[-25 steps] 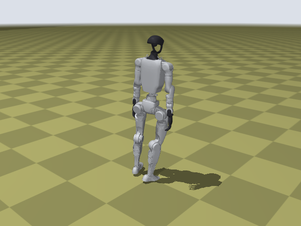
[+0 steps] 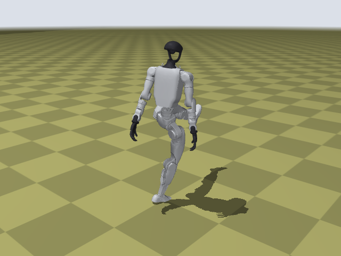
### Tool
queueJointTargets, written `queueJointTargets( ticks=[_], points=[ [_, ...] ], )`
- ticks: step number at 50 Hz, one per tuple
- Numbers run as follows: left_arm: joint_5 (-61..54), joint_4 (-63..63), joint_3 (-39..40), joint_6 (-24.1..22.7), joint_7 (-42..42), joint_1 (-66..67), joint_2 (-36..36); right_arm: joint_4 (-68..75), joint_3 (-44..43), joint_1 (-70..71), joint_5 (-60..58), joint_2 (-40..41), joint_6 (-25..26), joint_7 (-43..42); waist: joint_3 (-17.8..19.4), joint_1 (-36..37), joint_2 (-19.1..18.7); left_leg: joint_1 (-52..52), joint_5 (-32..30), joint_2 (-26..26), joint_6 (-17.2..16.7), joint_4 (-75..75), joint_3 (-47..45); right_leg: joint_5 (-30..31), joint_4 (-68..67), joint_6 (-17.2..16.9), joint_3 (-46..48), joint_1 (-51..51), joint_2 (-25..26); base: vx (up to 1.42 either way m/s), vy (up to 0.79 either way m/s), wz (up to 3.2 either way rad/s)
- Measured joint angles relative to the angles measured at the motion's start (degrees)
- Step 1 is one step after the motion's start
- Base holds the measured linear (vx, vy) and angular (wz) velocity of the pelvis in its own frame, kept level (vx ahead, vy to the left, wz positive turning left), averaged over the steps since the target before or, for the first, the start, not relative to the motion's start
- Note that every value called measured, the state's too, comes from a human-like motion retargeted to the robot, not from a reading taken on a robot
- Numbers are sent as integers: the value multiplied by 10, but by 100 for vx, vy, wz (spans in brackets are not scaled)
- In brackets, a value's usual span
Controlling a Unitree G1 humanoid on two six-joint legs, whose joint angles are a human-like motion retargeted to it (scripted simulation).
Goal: Upper body actions
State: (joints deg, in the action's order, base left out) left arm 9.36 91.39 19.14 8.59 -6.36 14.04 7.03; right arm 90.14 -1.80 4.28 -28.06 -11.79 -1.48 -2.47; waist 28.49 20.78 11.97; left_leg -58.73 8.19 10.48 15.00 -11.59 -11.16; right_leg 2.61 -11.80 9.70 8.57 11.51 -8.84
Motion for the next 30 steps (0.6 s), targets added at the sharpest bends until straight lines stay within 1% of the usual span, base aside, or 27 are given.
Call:
queueJointTargets(
  ticks=[2,4,8,9,11,15,18,21,24,26,27,28,30],
  points=[
    [21,18,2,7,-11,19,-1,-10,9,6,-6,7,-12,-2,1,14,9,-25,0,29,0,11,9,-6,-20,6,-27,-11,4,11,-7,-82],
    [45,25,-1,11,-22,34,-1,-14,17,13,-10,14,-16,-6,-1,14,18,-29,-2,40,0,21,6,-12,-35,7,-40,-15,1,11,2,-39],
    [89,10,-13,10,-24,36,-1,-17,23,21,-2,23,-17,6,-2,6,25,17,-6,26,0,26,-7,-17,-40,-1,-47,-16,-13,-3,1,9],
    [93,3,-15,9,-23,33,1,-17,20,18,-4,25,-17,10,-9,3,26,35,-8,18,-3,25,-10,-16,-35,-3,-45,-18,-16,-3,4,34],
    [93,-13,-16,7,-20,26,3,-12,16,10,-13,28,-16,10,-36,-10,23,72,-12,2,-14,21,-10,-11,-19,-7,-39,-24,-14,0,4,57],
    [62,-43,-13,2,-11,13,6,14,11,-10,-34,26,-10,1,-110,-64,1,160,-23,-33,-47,10,-8,-1,20,-14,-10,-35,12,5,7,93],
    [34,-58,-11,-3,1,5,10,41,4,-35,-52,18,3,-1,-175,-130,-26,243,-38,-65,-84,-23,1,0,45,-21,28,-37,35,18,15,128],
    [19,-69,-16,2,15,-5,15,64,-11,-62,-57,6,14,-8,-227,-182,-49,331,-63,-84,-118,-63,3,-4,55,-30,52,-41,48,24,16,104],
    [12,-86,-23,4,22,-22,18,73,-28,-86,-38,-5,28,-14,-260,-219,-65,415,-85,-95,-140,-85,-6,-6,61,-39,67,-45,55,18,15,79],
    [11,-102,-30,2,23,-37,22,73,-43,-100,-18,-10,42,-18,-279,-244,-78,470,-97,-103,-152,-68,-11,-8,66,-45,80,-51,62,14,16,91],
    [11,-110,-33,0,24,-45,24,73,-51,-107,-7,-12,48,-20,-290,-258,-88,496,-104,-105,-165,-50,-13,-9,68,-48,88,-55,68,10,14,113],
    [13,-117,-36,-1,25,-53,25,73,-60,-111,4,-13,53,-23,-300,-270,-99,514,-108,-104,-190,-28,-10,-9,71,-50,97,-60,78,12,16,107],
    [16,-130,-44,-4,28,-66,26,73,-71,-119,24,-13,58,-25,-315,-285,-113,543,-67,-104,-211,11,-25,-8,77,-55,112,-67,86,16,18,85]
  ],
)
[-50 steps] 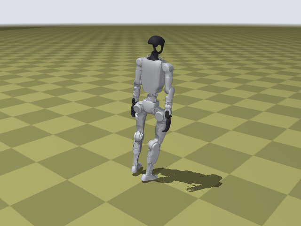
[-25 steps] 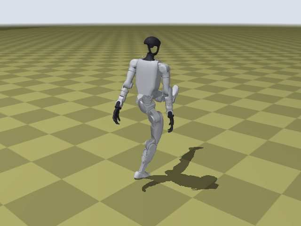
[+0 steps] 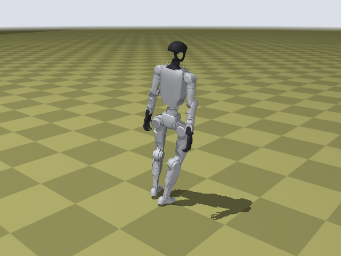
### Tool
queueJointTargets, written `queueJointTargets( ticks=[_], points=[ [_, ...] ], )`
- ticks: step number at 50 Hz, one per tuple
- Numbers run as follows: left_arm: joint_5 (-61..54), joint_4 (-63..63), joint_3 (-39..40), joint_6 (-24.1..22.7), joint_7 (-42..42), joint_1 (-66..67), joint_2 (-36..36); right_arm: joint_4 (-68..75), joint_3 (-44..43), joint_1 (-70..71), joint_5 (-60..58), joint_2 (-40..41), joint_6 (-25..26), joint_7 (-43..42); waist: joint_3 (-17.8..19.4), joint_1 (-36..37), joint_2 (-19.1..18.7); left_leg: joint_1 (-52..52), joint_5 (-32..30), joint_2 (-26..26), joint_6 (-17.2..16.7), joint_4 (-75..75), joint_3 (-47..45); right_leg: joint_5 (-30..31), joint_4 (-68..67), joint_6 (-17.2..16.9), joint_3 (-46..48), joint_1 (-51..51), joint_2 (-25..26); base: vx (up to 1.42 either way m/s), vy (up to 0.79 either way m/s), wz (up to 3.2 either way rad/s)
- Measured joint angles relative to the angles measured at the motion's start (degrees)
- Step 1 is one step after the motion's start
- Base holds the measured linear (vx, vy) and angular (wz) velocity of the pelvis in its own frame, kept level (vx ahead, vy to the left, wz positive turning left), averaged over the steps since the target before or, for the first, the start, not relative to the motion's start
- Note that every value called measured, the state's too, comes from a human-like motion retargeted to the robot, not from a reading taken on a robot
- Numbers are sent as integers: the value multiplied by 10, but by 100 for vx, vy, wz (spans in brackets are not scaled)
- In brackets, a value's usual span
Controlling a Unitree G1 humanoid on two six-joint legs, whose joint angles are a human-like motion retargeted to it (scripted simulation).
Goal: Upper body actions
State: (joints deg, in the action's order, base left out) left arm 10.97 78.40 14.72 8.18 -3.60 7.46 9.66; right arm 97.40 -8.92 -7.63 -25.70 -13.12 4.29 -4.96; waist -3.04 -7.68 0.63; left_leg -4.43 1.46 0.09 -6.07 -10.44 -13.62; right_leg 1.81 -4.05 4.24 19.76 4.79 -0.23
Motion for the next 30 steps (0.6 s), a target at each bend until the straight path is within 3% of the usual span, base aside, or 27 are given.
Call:
queueJointTargets(
  ticks=[2,7,15,22,25,27,30],
  points=[
    [5,-13,-15,-4,0,-14,1,0,-5,-5,21,0,1,4,-14,-5,-8,12,16,1,22,57,-45,4,10,-7,18,-4,0,13,13,78],
    [19,-24,-30,-13,-4,-28,-2,0,1,17,29,16,0,11,-42,-13,-5,-7,2,-19,37,98,-16,20,28,-20,49,-23,-20,10,17,43],
    [18,13,-19,-13,-13,6,-6,-78,57,75,-23,52,-49,70,-9,57,27,16,27,-51,64,102,-38,44,25,-30,32,-22,-50,16,16,-58],
    [27,96,3,2,-31,52,-9,-127,83,97,-70,51,-91,58,-10,46,18,26,54,-63,80,87,6,31,-38,-50,62,-11,-58,19,22,28],
    [36,119,-3,-1,-8,58,-1,-92,63,102,-71,46,-88,42,-17,55,-6,22,69,-34,77,66,29,65,-158,-27,96,-39,-58,21,28,40],
    [43,128,-15,-3,-6,51,12,-66,47,100,-63,38,-86,44,-5,58,-25,24,79,-4,76,44,37,60,-339,37,58,-127,-55,17,14,28],
    [46,127,-28,3,-13,38,27,-46,27,82,-62,31,-87,39,19,41,-26,36,85,6,82,30,42,48,-401,24,80,-197,-61,10,7,54]
  ],
)
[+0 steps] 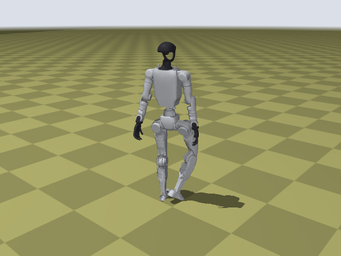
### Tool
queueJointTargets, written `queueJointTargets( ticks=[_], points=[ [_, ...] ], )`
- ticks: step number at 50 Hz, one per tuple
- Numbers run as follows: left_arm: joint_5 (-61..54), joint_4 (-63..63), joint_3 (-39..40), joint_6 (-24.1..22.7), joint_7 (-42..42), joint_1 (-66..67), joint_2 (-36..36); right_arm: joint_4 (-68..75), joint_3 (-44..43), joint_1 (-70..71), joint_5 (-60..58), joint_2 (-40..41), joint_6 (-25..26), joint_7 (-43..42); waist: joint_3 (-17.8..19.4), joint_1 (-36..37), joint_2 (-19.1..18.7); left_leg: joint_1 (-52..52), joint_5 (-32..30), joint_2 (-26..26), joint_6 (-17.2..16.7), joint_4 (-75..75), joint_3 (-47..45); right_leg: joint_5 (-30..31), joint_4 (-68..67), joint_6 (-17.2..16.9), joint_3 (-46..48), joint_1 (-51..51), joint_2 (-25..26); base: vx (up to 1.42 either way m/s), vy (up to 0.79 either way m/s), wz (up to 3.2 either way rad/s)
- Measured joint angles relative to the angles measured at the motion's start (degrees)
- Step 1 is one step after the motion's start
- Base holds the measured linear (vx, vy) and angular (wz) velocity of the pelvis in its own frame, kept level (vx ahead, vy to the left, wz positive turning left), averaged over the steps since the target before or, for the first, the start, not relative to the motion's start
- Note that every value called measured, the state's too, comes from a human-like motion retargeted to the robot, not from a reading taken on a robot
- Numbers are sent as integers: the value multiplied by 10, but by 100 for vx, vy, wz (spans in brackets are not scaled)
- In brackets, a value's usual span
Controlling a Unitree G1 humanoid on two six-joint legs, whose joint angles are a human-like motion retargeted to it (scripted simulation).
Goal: Upper body actions
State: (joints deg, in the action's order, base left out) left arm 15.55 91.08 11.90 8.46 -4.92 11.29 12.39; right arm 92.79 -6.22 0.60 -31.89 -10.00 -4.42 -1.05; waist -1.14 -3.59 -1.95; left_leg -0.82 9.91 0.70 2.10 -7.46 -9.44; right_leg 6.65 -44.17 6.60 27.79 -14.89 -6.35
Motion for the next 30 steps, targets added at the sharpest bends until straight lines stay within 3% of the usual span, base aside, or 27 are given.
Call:
queueJointTargets(
  ticks=[3,6,7,10,13,16,20,27,30],
  points=[
    [-12,-12,-14,1,3,-30,-1,21,-15,-26,16,-13,0,-24,49,-27,5,20,-2,0,9,-5,8,0,107,9,-3,-107,17,-4,-2,71],
    [-30,-48,-43,-4,-13,-65,-6,34,-29,-44,43,-24,7,-38,114,-75,-5,37,-7,11,16,-10,28,-18,261,64,-33,-214,26,-19,8,100],
    [-34,-63,-51,-6,-17,-79,-9,38,-33,-47,56,-28,10,-39,135,-92,-11,38,-9,11,22,-10,33,-25,300,81,-52,-255,21,-37,39,99],
    [-38,-111,-65,-17,-23,-124,-12,46,-42,-52,98,-39,20,-30,186,-136,-21,33,-20,-11,53,-6,36,-27,355,84,-132,-387,-37,-28,46,73],
    [-39,-145,-81,-33,-4,-141,-13,46,-55,-79,118,-39,42,-23,208,-141,-25,28,-23,-23,66,-15,28,-13,319,84,-207,-478,-61,-6,22,30],
    [-48,-153,-103,-39,6,-142,-19,46,-66,-106,115,-35,65,-23,198,-132,-36,15,-19,-30,72,-29,25,2,248,84,-282,-532,-70,9,10,19],
    [-52,-140,-104,-35,-9,-127,-33,46,-69,-106,78,-28,67,-22,183,-117,-32,13,-20,-37,65,-23,25,-15,267,84,-254,-474,-82,2,0,-5],
    [-28,-82,-45,-30,-22,-36,-42,34,-37,-65,46,-23,36,-27,127,-87,-24,24,-5,2,21,-12,22,24,286,82,-78,-182,-26,14,-23,-51],
    [-9,-37,-13,-16,-21,-1,-37,16,-33,-48,59,-22,28,-21,83,-54,-11,15,2,-9,14,-9,13,65,254,53,-31,-66,-17,17,-16,-92]
  ],
)
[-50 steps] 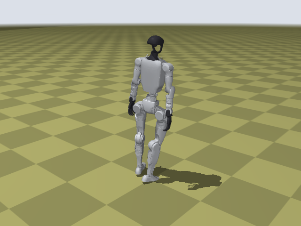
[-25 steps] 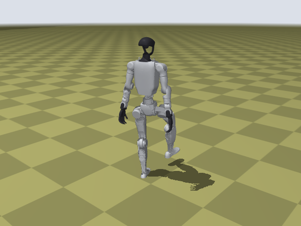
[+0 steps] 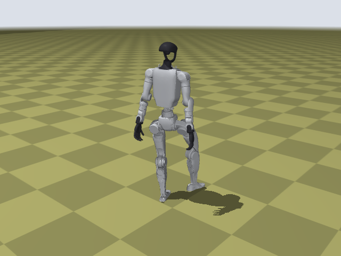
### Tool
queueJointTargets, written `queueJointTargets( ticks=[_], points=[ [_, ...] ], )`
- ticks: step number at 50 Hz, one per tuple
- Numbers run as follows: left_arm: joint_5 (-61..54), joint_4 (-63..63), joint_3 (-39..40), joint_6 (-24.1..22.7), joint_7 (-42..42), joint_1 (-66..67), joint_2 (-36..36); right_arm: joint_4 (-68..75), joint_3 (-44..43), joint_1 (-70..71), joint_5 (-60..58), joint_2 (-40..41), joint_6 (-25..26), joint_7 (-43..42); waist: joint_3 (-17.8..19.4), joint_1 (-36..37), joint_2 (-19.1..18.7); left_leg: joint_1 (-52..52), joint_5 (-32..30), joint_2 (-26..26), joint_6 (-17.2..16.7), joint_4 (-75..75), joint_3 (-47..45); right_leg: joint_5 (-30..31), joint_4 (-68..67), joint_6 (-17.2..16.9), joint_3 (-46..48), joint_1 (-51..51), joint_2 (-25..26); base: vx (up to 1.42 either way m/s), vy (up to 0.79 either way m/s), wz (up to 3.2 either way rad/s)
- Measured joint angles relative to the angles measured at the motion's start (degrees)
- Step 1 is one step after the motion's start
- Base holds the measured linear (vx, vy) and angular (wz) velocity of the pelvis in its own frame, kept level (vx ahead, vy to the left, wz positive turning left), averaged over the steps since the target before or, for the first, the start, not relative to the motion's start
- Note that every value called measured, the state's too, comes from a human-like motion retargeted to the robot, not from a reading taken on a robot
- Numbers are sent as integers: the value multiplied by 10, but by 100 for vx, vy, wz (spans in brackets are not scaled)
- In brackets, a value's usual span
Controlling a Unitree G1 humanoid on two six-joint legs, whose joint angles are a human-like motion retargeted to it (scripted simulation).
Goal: Upper body actions
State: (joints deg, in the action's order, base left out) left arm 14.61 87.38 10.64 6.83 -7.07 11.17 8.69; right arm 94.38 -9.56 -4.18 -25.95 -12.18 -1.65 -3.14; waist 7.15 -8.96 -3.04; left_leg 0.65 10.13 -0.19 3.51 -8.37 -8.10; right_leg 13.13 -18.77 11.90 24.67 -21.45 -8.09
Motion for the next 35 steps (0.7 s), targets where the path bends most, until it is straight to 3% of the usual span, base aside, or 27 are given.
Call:
queueJointTargets(
  ticks=[5,7,9,12,14,17,23,30,35],
  points=[
    [12,54,41,30,4,40,12,-18,9,19,6,-2,-11,1,-69,73,26,-14,2,-27,-5,21,-28,59,-49,-48,-18,131,3,16,-12,-90],
    [-1,61,64,31,11,54,7,-26,9,37,-4,-5,-10,6,-88,90,46,-24,-3,-52,-6,31,-28,15,2,-139,-48,193,8,-1,-11,-52],
    [-18,56,90,26,5,68,-1,-41,12,56,-16,-5,-12,12,-102,101,64,-34,-6,-73,-5,41,-41,-44,93,-135,-21,240,6,-4,-16,-62],
    [-44,42,118,25,-10,82,-12,-71,32,75,-21,2,-21,22,-114,111,81,-27,-8,-90,-5,65,-78,-42,187,-121,0,259,-1,-1,-15,-99],
    [-57,36,124,31,-10,74,-17,-84,47,85,-14,6,-24,26,-121,124,81,-28,-11,-86,-8,79,-100,-34,187,-132,-27,238,-8,-14,-13,-115],
    [-70,22,120,37,-1,40,-29,-93,54,103,-11,10,-24,35,-122,121,62,-43,-23,-66,-12,85,-110,-38,157,-118,-69,193,4,-29,-17,-25],
    [-44,-68,55,6,-39,-16,-16,-90,76,90,-13,22,-27,32,-97,42,46,-40,-46,-48,-18,82,-91,-53,175,-102,-22,229,27,-16,-18,80],
    [-14,-123,-16,-22,27,-40,-5,28,57,40,-55,21,7,9,-113,82,62,-45,-63,-44,-29,87,-93,-62,183,-90,-18,230,32,-2,-14,13],
    [-41,-101,8,-22,12,-38,-24,30,56,12,-53,18,33,6,-103,53,52,-45,-74,-32,-36,88,-89,-69,187,-85,-13,238,45,-11,-12,22]
  ],
)
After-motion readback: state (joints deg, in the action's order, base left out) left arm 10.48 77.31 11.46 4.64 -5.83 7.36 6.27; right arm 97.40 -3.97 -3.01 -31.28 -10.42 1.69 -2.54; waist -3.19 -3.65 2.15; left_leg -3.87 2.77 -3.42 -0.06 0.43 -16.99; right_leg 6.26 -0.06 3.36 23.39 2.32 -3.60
